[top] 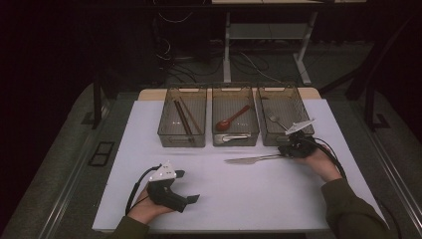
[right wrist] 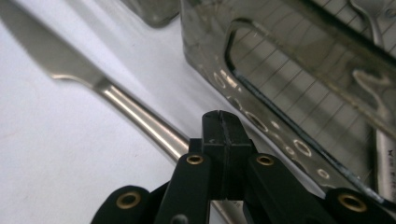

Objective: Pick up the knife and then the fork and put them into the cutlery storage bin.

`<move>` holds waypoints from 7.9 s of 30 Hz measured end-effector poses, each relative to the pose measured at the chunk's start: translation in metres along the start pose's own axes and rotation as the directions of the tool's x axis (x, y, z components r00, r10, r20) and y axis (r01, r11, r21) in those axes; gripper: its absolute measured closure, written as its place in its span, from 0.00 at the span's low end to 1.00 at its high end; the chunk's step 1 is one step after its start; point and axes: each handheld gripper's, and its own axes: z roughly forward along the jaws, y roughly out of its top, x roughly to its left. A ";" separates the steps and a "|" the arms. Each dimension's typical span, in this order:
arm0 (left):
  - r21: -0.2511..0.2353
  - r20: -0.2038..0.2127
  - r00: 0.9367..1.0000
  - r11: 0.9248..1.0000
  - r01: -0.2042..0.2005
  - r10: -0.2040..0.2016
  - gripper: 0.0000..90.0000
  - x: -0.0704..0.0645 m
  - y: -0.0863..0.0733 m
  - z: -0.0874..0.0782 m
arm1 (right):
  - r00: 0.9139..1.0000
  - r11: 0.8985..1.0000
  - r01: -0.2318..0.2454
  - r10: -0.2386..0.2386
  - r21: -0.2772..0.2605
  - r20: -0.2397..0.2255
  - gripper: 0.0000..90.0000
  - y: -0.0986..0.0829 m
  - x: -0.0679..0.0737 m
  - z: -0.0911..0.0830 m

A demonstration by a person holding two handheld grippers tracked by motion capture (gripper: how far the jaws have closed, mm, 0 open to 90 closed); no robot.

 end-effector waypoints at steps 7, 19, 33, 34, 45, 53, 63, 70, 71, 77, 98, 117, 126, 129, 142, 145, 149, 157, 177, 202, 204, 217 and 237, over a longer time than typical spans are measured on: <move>0.000 0.001 1.000 1.000 -0.001 0.001 0.00 0.000 0.000 0.000 | 1.000 1.000 0.019 -0.018 0.018 -0.025 0.99 -0.003 0.003 -0.004; -0.002 0.003 1.000 1.000 -0.001 0.001 0.00 -0.001 0.000 0.000 | 0.996 0.996 0.065 -0.060 0.065 -0.070 0.99 -0.009 0.010 -0.013; 0.005 0.003 1.000 1.000 -0.001 0.001 0.00 0.000 0.000 0.000 | 0.974 0.963 0.202 -0.179 0.178 -0.140 0.80 0.029 0.017 -0.020; 0.005 0.003 1.000 1.000 -0.001 0.001 0.00 0.000 0.000 0.001 | 0.967 0.953 0.230 -0.201 0.195 -0.156 0.80 0.035 0.020 -0.018; 0.003 0.005 1.000 1.000 -0.004 0.004 0.00 -0.001 0.000 0.000 | 0.919 0.846 0.384 -0.315 0.370 -0.236 0.79 0.072 0.041 0.017; 0.004 0.006 1.000 1.000 -0.005 0.005 0.00 0.000 0.000 0.000 | 0.900 0.784 0.433 -0.354 0.444 -0.253 0.84 0.080 0.048 0.035; 0.006 0.009 1.000 1.000 -0.011 0.011 0.00 -0.001 0.000 0.001 | 0.885 0.753 0.466 -0.397 0.465 -0.245 0.88 0.082 0.052 0.038; 0.003 0.008 1.000 1.000 -0.006 0.006 0.00 -0.001 0.000 0.001 | 0.879 0.768 0.476 -0.402 0.429 -0.255 0.89 0.078 0.052 0.033; 0.003 0.008 1.000 1.000 -0.005 0.005 0.00 -0.001 0.000 0.001 | 0.877 0.777 0.478 -0.399 0.410 -0.266 0.89 0.078 0.051 0.032; 0.005 0.007 1.000 1.000 -0.009 0.009 0.00 -0.001 0.000 0.001 | 0.881 0.822 0.460 -0.374 0.337 -0.289 0.89 0.073 0.050 0.020; -0.031 -0.025 1.000 0.999 -0.019 0.018 0.00 0.002 -0.001 -0.001 | 0.946 0.983 0.173 -0.183 -0.059 -0.269 0.89 0.045 0.018 -0.033; -0.040 -0.032 0.999 0.999 -0.002 0.000 0.00 0.004 0.000 -0.003 | 0.984 0.923 -0.063 -0.005 -0.380 -0.177 0.89 0.037 -0.003 -0.076; -0.043 -0.034 0.999 0.999 0.003 -0.004 0.00 0.004 0.000 -0.002 | 0.988 0.859 -0.151 0.137 -0.490 -0.064 0.89 0.037 -0.027 -0.100; -0.040 -0.034 0.999 0.999 0.000 -0.002 0.00 0.004 0.000 -0.002 | 0.986 0.859 -0.149 0.166 -0.489 -0.009 0.89 0.043 -0.037 -0.104; -0.038 -0.036 0.999 0.999 -0.008 0.007 0.00 0.003 0.000 -0.002 | 0.967 0.880 -0.171 0.235 -0.443 0.094 0.89 0.054 -0.065 -0.091; -0.034 -0.037 0.999 0.999 -0.009 0.008 0.00 0.003 0.001 -0.002 | 0.965 0.892 -0.178 0.241 -0.414 0.105 0.89 0.053 -0.068 -0.084; -0.029 -0.043 0.999 1.000 -0.012 0.011 0.00 0.002 0.000 -0.001 | 0.962 0.912 -0.184 0.244 -0.367 0.124 0.89 0.053 -0.072 -0.075; -0.014 -0.057 0.998 1.000 -0.022 0.021 0.00 0.001 0.000 0.001 | 0.960 0.939 -0.194 0.241 -0.285 0.139 0.89 0.051 -0.075 -0.061; -0.009 -0.059 0.998 1.000 -0.025 0.025 0.00 0.000 0.000 0.001 | 0.974 0.989 -0.144 0.145 -0.016 0.172 0.89 0.059 -0.075 -0.023; -0.003 -0.063 0.998 1.000 -0.025 0.025 0.00 0.000 -0.001 0.000 | 0.974 0.980 -0.188 0.194 -0.065 0.115 0.53 0.066 -0.078 -0.024; -0.004 -0.064 0.998 1.000 -0.023 0.023 0.00 0.000 -0.001 0.000 | 0.970 0.974 -0.208 0.217 -0.087 0.109 0.47 0.063 -0.078 -0.026; -0.003 -0.071 0.997 1.000 -0.019 0.018 0.00 0.001 -0.001 0.000 | 0.957 0.927 -0.264 0.287 -0.265 0.050 0.22 0.046 -0.076 -0.041; 0.000 -0.065 0.998 1.000 -0.023 0.023 0.00 -0.002 -0.001 0.001 | 0.986 0.912 -0.151 0.164 -0.382 0.001 0.21 0.016 -0.028 -0.061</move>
